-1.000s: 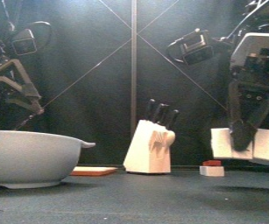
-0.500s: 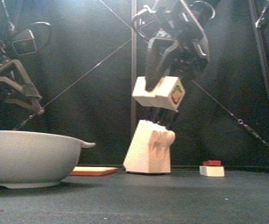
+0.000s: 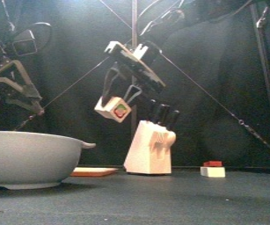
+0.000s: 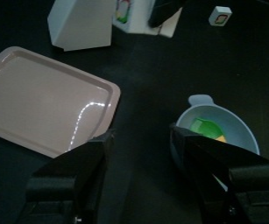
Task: Put sushi roll on plate
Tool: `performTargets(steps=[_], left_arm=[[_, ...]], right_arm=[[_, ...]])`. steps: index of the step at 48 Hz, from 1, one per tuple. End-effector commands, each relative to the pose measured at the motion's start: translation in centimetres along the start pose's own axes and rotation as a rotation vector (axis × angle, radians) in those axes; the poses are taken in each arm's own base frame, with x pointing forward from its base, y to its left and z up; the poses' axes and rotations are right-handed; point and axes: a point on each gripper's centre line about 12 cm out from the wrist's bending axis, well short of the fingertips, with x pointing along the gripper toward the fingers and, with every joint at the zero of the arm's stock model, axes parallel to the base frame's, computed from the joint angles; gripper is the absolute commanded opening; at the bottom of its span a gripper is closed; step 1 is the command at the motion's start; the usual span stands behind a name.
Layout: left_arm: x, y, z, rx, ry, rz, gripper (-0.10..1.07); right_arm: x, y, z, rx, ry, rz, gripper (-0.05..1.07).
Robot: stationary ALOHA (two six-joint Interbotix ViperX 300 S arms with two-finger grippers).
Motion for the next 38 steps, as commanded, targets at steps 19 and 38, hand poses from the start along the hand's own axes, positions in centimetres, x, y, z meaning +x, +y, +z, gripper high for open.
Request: performTargets(steps=[19,38], left_arm=[[0.0,-0.1,0.5,-0.001,-0.012,-0.002,0.9],[0.0,-0.1,0.5,-0.005,-0.012,0.001,0.9]], right_arm=[[4.9,-1.2,5.4,0.079,-0.054,-0.136,0.51],[8.2,-2.4,4.4,0.029,-0.041,-0.223,0.52]])
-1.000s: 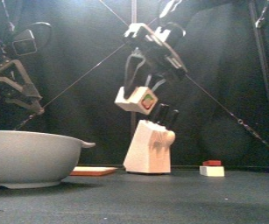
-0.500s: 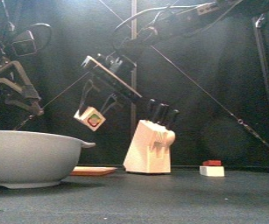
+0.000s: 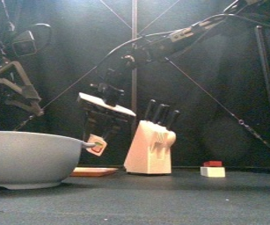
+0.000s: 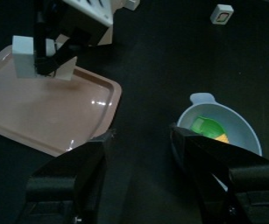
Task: Put sushi roll on plate
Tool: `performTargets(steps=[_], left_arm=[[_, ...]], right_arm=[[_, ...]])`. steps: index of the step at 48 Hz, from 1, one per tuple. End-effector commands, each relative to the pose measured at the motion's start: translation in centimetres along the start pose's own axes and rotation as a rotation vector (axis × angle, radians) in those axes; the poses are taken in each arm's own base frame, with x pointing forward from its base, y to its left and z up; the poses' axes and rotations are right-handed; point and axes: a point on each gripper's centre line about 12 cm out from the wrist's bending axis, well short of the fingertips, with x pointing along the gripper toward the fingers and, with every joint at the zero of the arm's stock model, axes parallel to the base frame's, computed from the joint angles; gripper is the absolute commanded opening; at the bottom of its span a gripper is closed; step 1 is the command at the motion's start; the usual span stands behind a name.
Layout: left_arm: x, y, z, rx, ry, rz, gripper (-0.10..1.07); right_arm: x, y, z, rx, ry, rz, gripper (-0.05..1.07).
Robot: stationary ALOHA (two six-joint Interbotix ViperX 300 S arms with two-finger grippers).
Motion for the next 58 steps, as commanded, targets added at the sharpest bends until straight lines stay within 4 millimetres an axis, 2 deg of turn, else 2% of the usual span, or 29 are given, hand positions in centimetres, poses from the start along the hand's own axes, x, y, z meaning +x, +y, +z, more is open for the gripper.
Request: performTargets(steps=[1,18,28,37,42,52,58], left_arm=[[0.0,-0.2,0.5,-0.003,-0.012,-0.003,0.9],[0.0,-0.1,0.5,0.0,-0.011,-0.003,0.9],[0.0,-0.1,0.5,-0.001,-0.011,-0.003,0.9],[0.0,-0.1,0.4,0.001,-0.008,-0.002,0.9],[0.0,-0.1,0.5,0.001,-0.01,-0.002,0.9],[0.0,-0.1,0.5,0.0,-0.011,-0.003,0.9],[0.0,-0.1,0.4,0.001,-0.008,-0.002,0.9]], right_arm=[[-1.5,0.5,1.9,0.014,-0.043,0.032,0.52],[-1.4,0.9,1.7,0.003,-0.044,0.031,0.51],[-1.4,0.6,1.9,-0.127,-0.069,0.001,0.5],[-0.9,0.8,1.9,-0.139,-0.063,-0.014,0.54],[-0.7,0.9,2.0,-0.135,-0.064,-0.01,0.62],[-0.5,0.9,2.2,-0.128,-0.068,-0.01,0.92],[-0.4,1.0,2.1,-0.125,-0.063,-0.01,1.03]])
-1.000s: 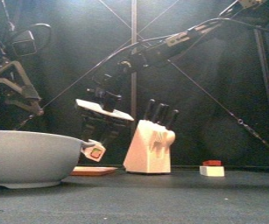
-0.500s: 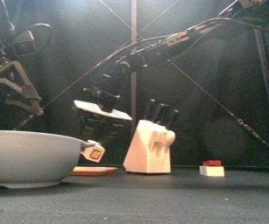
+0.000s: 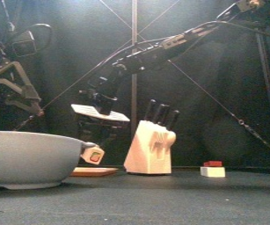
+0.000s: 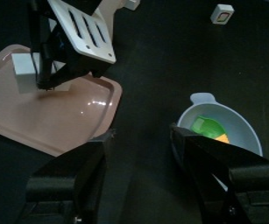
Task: Put sushi roll on plate
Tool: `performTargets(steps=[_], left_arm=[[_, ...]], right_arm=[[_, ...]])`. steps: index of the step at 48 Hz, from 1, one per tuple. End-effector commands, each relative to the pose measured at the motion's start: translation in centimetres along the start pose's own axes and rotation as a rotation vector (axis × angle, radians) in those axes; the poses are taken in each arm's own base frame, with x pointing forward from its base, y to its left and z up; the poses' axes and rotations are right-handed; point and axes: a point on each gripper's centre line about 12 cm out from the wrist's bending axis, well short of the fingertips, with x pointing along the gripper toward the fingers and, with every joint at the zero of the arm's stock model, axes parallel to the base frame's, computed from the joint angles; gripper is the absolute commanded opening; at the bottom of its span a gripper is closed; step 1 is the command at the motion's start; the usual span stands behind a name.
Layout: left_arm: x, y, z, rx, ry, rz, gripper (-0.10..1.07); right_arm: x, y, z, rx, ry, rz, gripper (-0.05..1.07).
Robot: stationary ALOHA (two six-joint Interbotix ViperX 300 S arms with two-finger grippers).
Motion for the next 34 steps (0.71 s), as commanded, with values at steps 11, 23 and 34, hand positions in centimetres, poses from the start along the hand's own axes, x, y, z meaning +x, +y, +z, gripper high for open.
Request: performTargets(steps=[11,23,34], left_arm=[[0.0,-0.1,0.5,0.0,-0.011,-0.001,0.9],[0.0,-0.1,0.5,-0.001,-0.011,-0.001,0.9],[0.0,-0.1,0.5,0.0,-0.011,-0.001,0.9]], right_arm=[[-1.7,0.2,2.1,0.03,-0.04,0.03,1.03],[-1.8,0.4,2.0,0.035,-0.035,0.038,1.04],[-2.9,1.0,2.0,0.026,-0.024,0.062,1.03]])
